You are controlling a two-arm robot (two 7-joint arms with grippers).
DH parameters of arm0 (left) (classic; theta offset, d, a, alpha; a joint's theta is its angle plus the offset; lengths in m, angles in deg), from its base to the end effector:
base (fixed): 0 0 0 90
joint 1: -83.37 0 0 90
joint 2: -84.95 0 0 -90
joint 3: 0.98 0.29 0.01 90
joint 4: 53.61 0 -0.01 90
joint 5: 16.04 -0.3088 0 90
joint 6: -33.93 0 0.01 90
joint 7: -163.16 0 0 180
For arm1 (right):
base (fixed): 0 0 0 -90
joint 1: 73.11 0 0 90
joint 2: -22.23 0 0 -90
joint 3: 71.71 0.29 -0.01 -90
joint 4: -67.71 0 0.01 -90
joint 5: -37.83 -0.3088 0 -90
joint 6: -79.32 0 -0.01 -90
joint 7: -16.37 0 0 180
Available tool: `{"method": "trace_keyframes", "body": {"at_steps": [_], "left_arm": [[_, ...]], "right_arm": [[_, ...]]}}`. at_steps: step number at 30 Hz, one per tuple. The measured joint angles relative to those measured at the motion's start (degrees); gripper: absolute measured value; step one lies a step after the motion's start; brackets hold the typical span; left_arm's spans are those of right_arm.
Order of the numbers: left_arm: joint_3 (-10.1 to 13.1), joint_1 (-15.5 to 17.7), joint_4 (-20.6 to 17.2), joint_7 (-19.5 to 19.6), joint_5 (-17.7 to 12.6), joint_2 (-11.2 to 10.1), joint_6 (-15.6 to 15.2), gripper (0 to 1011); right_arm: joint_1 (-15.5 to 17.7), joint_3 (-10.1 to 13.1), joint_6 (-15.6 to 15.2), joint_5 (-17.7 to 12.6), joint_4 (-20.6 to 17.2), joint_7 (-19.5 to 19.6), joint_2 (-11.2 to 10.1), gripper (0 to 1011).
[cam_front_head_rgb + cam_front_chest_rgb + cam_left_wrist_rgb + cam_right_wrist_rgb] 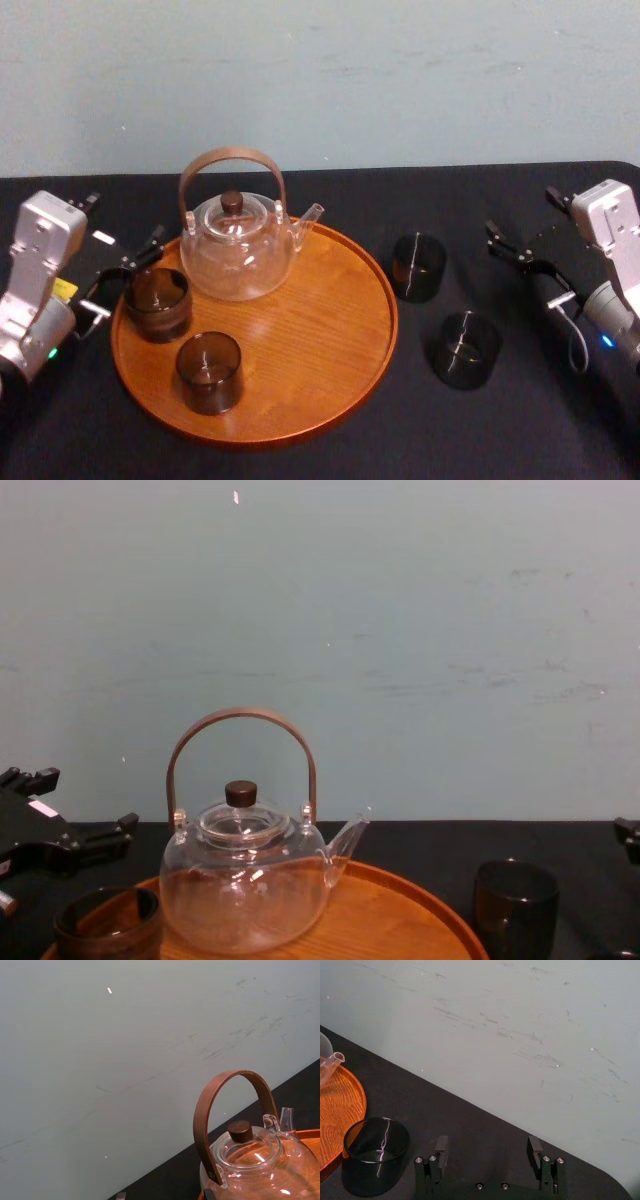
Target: Pick up the glass from the table and place it on the tray.
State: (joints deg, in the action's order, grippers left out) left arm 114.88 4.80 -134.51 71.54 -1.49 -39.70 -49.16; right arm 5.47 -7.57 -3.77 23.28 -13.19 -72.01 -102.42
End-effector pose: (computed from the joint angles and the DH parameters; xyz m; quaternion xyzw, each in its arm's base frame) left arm 0.3581 0.0827 -0.3023 0.1415 -0.1325 0.5799 0.7913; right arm 0.3580 -0.0827 -0.3023 -0.1415 -0.1324 -0.5799 0.7913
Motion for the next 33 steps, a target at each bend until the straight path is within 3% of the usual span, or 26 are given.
{"method": "trace_keyframes", "body": {"at_steps": [19,33], "left_arm": [[0.0,0.0,0.0,0.0,0.0,0.0,0.0,1001],[0.0,0.0,0.0,0.0,0.0,0.0,0.0,1001]], "right_arm": [[1.0,1.09,0.15,-0.1,-0.84,-1.98,-0.28,1002],[7.0,4.78,-2.0,-2.87,-8.7,-6.66,-4.09,1002]]}}
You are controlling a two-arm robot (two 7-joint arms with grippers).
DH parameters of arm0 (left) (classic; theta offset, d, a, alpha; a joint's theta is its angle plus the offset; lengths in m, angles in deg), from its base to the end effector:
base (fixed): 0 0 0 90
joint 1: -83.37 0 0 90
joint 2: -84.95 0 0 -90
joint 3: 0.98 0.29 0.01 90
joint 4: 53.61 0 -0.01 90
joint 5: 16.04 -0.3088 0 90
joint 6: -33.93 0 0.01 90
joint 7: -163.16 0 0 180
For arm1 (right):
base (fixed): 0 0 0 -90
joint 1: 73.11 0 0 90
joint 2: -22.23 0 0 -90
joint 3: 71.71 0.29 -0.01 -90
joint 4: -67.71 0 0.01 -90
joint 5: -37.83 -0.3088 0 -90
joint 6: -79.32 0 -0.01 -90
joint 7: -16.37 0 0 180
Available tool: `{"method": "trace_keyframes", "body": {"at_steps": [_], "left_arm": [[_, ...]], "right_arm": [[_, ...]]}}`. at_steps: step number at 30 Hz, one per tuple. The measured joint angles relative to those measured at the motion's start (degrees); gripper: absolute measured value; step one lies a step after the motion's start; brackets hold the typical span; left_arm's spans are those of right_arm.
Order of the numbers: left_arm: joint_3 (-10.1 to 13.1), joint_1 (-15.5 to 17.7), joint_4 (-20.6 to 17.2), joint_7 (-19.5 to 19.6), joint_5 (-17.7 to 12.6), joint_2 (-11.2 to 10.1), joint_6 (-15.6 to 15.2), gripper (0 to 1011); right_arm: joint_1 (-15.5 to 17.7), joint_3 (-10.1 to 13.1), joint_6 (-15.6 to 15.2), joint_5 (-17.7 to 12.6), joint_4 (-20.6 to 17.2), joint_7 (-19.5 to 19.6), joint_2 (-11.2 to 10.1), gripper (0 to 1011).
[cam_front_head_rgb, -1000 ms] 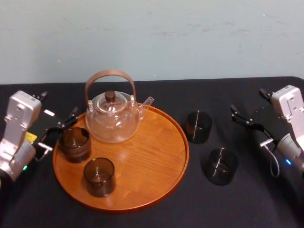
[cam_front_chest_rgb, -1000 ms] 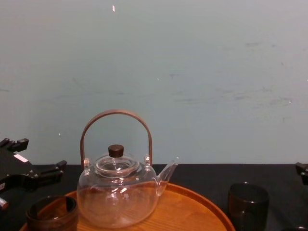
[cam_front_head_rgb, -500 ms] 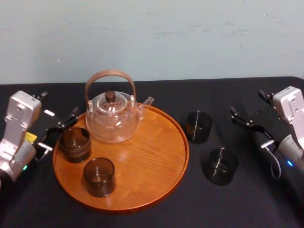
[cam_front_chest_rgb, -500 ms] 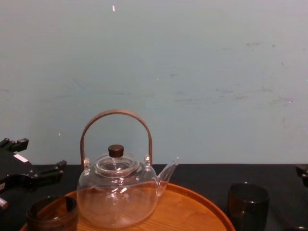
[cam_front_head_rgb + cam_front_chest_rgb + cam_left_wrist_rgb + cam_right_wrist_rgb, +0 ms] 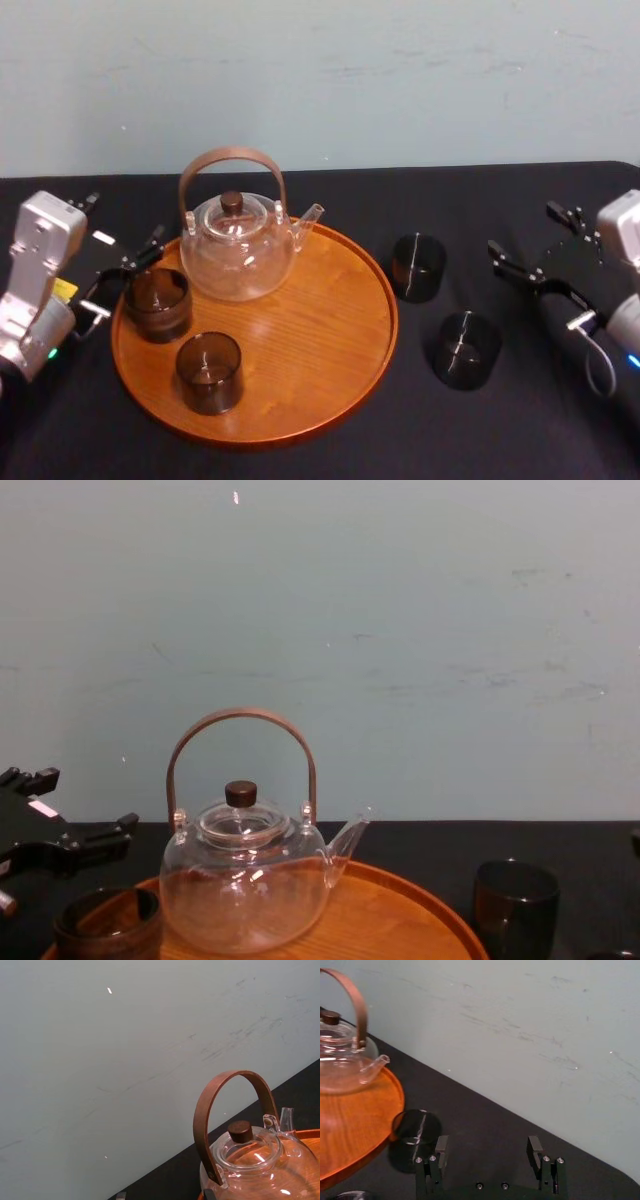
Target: Pick up the glass from the table and place it on the tray.
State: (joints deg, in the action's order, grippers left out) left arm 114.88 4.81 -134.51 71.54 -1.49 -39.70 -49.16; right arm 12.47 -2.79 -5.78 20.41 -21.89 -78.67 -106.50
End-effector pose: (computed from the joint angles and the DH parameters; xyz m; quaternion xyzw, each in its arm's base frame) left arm 0.3581 0.0827 -0.3022 0.1414 -0.1325 0.5800 0.7913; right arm 0.3297 -0.0965 -0.2844 -0.1410 -0.1151 -0.5367 0.8239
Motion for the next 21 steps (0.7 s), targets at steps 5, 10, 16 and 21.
{"method": "trace_keyframes", "body": {"at_steps": [5,10,16,21], "left_arm": [[0.0,0.0,0.0,0.0,0.0,0.0,0.0,1001],[0.0,0.0,0.0,0.0,0.0,0.0,0.0,1001],[0.0,0.0,0.0,0.0,0.0,0.0,0.0,1001],[0.0,0.0,0.0,0.0,0.0,0.0,0.0,1001]], "right_arm": [[2.76,1.64,-0.69,-1.35,-3.09,-1.67,-1.78,1002],[5.93,3.52,-1.77,-2.89,-6.31,-3.28,-3.53,1002],[9.12,5.14,-3.51,-4.39,-9.56,-5.42,-5.31,1003],[11.23,6.01,-4.65,-4.91,-11.42,-7.31,-6.45,1002]]}}
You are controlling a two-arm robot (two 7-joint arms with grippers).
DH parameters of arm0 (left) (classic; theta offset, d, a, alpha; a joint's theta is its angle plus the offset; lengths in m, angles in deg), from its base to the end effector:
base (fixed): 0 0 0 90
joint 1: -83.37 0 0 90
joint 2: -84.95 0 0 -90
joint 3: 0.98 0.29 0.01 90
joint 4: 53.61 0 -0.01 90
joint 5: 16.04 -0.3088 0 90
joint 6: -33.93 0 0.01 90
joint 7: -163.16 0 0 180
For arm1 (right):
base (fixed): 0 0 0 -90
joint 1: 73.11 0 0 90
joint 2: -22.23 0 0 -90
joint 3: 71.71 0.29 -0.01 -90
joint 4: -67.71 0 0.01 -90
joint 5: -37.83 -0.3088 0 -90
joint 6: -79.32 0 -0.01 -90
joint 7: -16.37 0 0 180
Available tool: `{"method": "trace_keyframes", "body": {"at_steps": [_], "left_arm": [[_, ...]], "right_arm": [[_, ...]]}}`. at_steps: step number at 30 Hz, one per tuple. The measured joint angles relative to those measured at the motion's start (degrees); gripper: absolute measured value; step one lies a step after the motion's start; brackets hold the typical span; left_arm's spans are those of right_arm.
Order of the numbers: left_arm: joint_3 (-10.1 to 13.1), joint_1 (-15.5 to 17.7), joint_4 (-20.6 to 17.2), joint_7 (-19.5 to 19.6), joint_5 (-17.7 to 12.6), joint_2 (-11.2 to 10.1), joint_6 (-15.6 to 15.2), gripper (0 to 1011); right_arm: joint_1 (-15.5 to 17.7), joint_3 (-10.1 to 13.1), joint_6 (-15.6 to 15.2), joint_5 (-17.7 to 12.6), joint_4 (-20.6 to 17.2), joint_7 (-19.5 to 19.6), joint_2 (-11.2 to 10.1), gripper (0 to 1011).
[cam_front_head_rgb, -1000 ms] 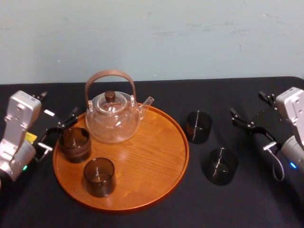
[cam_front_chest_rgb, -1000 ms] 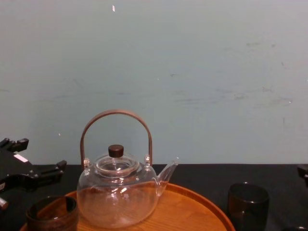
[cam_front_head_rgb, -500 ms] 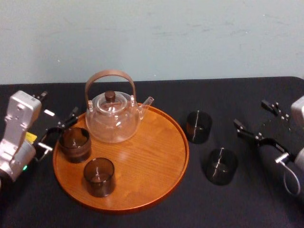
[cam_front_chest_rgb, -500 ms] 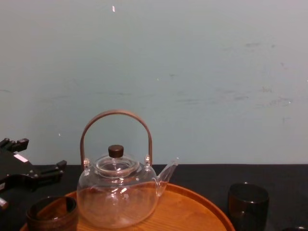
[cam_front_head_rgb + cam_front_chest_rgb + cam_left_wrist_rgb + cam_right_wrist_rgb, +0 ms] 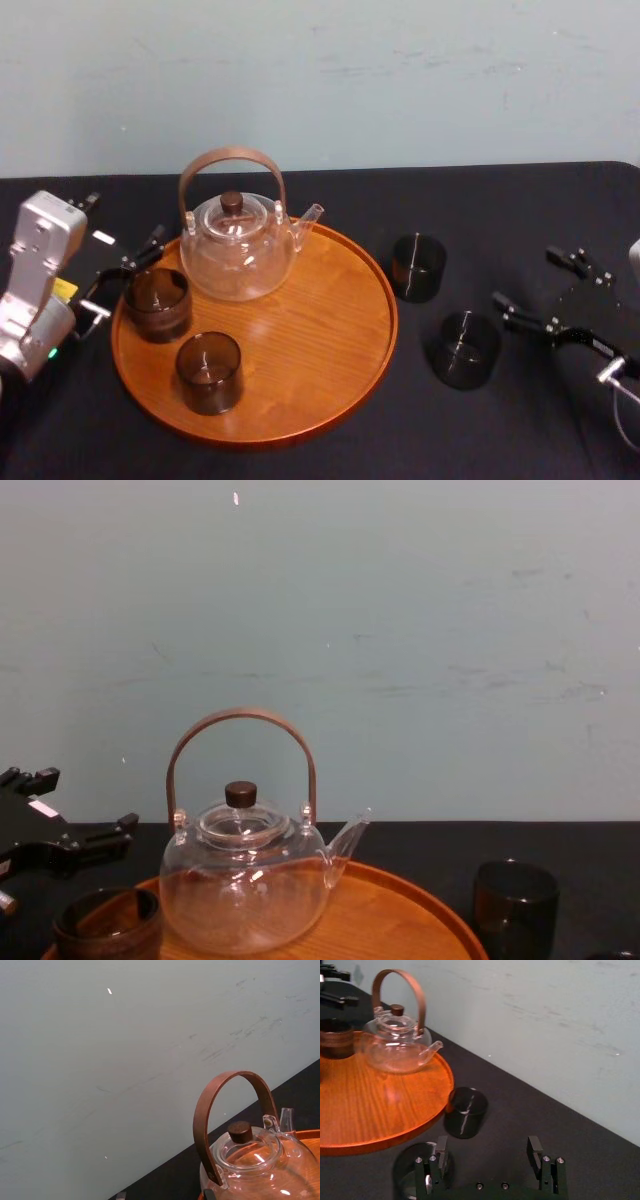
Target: Pick up the glass from the table and place it on the tray.
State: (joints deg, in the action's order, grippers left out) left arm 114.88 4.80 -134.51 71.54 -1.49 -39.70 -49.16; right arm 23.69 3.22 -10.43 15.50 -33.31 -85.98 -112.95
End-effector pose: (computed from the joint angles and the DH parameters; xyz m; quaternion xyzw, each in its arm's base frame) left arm 0.3581 0.0827 -0.3023 0.1415 -0.1325 0.5799 0.7913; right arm 0.2844 -0.1099 -0.2638 -0.1653 -0.0704 -0.4729 0.8626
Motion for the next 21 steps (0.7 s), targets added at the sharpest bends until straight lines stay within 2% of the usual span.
{"method": "trace_keyframes", "body": {"at_steps": [21], "left_arm": [[0.0,0.0,0.0,0.0,0.0,0.0,0.0,1001]], "right_arm": [[4.42,1.62,-3.32,-0.29,-4.43,-6.75,-1.5,1002]]}}
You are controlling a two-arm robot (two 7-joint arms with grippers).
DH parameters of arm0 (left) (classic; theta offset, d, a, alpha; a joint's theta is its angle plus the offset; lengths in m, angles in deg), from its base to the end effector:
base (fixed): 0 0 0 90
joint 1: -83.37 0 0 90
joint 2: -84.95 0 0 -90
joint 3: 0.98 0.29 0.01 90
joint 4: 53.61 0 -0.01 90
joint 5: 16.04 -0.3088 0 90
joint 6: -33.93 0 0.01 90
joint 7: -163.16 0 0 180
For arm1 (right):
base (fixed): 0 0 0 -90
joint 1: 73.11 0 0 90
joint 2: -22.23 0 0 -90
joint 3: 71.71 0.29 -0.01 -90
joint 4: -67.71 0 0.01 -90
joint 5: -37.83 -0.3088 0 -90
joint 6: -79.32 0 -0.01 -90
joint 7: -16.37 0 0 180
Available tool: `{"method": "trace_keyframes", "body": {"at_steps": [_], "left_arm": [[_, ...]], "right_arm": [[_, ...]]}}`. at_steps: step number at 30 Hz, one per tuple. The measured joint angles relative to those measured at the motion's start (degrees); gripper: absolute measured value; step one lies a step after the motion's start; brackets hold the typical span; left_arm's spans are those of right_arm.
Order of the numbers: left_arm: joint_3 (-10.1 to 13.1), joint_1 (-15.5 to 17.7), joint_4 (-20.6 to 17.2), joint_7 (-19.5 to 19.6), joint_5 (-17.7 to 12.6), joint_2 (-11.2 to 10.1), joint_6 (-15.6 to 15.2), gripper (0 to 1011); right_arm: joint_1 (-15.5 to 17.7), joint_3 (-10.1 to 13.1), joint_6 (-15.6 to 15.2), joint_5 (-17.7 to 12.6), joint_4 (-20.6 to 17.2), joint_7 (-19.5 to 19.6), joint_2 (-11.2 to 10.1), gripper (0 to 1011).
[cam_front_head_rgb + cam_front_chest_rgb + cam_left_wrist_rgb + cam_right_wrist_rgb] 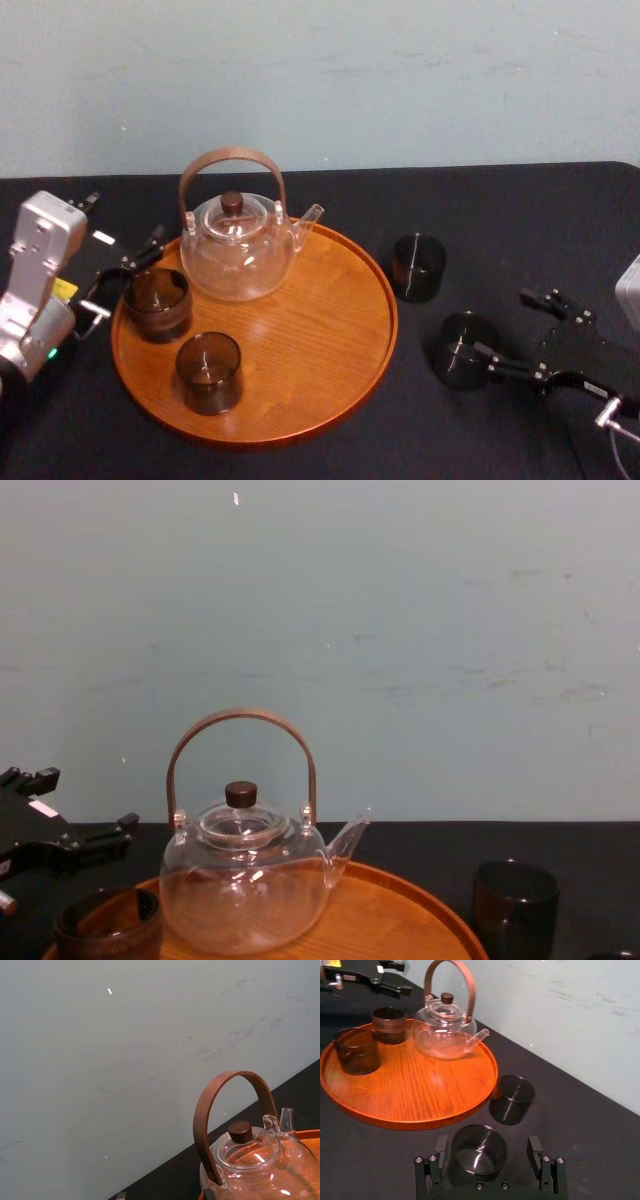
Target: Pick up the glass from the table and place it on the tray.
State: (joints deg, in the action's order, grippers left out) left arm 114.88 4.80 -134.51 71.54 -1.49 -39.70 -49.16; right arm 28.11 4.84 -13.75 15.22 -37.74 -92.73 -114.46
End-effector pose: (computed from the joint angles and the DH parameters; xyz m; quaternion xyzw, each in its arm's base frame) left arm 0.3581 0.0827 -0.3023 0.1415 -0.1325 0.5799 0.7913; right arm 0.2660 -0.1054 -0.2586 -0.1888 -0.0404 -0.4087 0.8920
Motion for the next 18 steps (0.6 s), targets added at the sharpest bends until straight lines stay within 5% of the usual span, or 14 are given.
{"method": "trace_keyframes", "body": {"at_steps": [18], "left_arm": [[0.0,0.0,0.0,0.0,0.0,0.0,0.0,1001]], "right_arm": [[0.83,0.59,-2.81,1.26,-0.07,-2.53,2.0,1002]]}}
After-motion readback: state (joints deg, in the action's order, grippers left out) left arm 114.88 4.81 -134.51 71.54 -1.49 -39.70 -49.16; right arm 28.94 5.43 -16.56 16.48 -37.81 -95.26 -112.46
